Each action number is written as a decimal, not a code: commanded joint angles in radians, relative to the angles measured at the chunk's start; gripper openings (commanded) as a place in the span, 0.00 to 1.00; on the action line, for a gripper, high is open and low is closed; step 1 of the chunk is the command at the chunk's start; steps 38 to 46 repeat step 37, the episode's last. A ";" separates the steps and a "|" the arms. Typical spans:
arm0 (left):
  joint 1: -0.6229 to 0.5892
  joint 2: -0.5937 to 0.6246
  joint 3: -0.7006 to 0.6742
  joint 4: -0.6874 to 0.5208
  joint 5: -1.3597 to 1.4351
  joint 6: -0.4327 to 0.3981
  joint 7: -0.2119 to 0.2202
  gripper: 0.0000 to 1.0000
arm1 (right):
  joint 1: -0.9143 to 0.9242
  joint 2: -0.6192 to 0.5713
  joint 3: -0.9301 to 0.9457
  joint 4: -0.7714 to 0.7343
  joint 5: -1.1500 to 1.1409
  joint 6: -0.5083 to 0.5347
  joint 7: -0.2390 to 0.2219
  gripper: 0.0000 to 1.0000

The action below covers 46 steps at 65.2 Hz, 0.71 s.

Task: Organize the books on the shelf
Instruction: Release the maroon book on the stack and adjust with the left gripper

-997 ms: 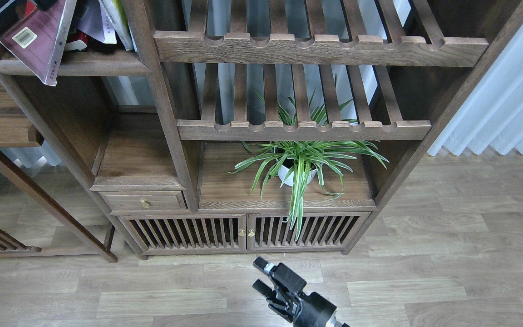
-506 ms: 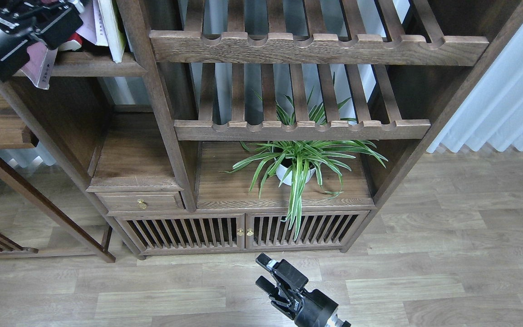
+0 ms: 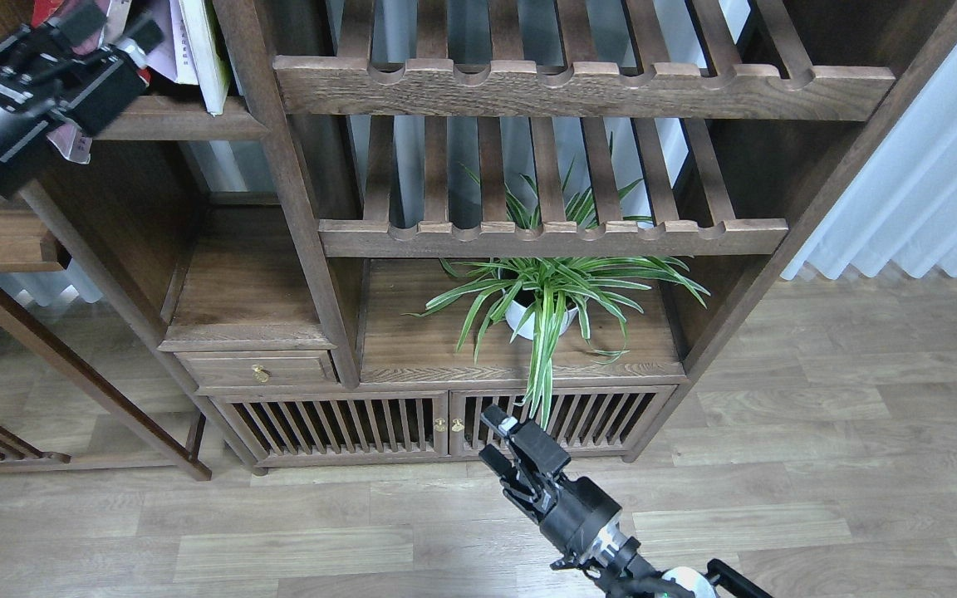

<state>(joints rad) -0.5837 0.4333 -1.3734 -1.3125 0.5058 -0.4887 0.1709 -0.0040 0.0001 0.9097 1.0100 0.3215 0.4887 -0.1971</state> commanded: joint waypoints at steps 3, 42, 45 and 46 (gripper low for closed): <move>0.028 -0.084 -0.004 -0.030 0.000 0.000 0.068 0.81 | 0.015 0.000 0.000 -0.001 -0.001 0.000 0.001 1.00; 0.561 -0.366 -0.010 0.018 -0.003 0.000 0.072 0.85 | 0.055 0.000 0.067 0.013 0.001 0.000 0.050 1.00; 0.561 -0.366 -0.010 0.018 -0.003 0.000 0.072 0.85 | 0.055 0.000 0.067 0.013 0.001 0.000 0.050 1.00; 0.561 -0.366 -0.010 0.018 -0.003 0.000 0.072 0.85 | 0.055 0.000 0.067 0.013 0.001 0.000 0.050 1.00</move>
